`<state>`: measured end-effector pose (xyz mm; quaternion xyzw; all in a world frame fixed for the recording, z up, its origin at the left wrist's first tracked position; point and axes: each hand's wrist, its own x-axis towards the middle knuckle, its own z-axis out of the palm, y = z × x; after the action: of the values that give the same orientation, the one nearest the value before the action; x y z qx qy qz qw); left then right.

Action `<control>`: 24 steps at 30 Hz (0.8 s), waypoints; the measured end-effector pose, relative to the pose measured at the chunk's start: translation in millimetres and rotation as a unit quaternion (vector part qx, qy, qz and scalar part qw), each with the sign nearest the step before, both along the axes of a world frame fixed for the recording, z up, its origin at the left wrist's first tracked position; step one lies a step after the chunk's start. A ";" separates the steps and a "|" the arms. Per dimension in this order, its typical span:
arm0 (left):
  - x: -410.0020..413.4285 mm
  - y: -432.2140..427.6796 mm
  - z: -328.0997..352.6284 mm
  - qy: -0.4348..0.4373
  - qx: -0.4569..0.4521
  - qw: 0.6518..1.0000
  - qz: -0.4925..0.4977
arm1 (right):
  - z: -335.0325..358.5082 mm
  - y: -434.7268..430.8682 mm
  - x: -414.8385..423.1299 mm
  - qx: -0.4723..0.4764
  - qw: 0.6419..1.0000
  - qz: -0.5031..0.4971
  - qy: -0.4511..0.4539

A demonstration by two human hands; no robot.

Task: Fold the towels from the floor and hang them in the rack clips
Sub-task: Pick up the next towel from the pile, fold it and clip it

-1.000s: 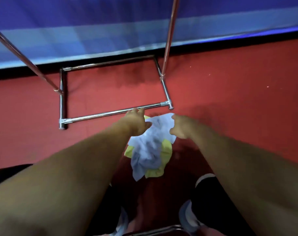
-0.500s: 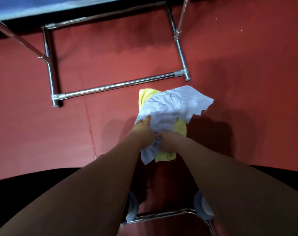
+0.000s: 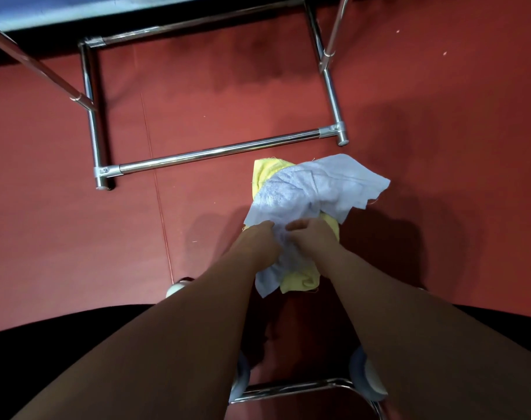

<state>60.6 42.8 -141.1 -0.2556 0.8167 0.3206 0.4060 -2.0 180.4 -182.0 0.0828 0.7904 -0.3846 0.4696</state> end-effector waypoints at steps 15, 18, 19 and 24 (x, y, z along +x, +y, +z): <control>-18.6 2.1 2.5 0.098 0.163 0.866 0.462 | 33.8 -7.3 -29.8 -0.200 0.907 -0.319 -0.191; -22.6 -1.7 4.4 0.089 0.238 0.777 0.576 | 26.3 -0.5 -25.8 -0.164 0.926 -0.270 -0.206; -24.2 -3.4 2.6 0.083 0.252 0.753 0.603 | 24.8 2.3 -23.6 -0.158 0.929 -0.251 -0.220; -23.1 -8.1 1.4 0.057 0.300 0.681 0.665 | 24.7 12.8 -9.6 -0.168 0.933 -0.197 -0.249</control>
<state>37.4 34.7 -139.7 -0.5772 0.3132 0.7483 0.0931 -11.5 193.1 -157.3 0.2497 0.5398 -0.5637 0.5731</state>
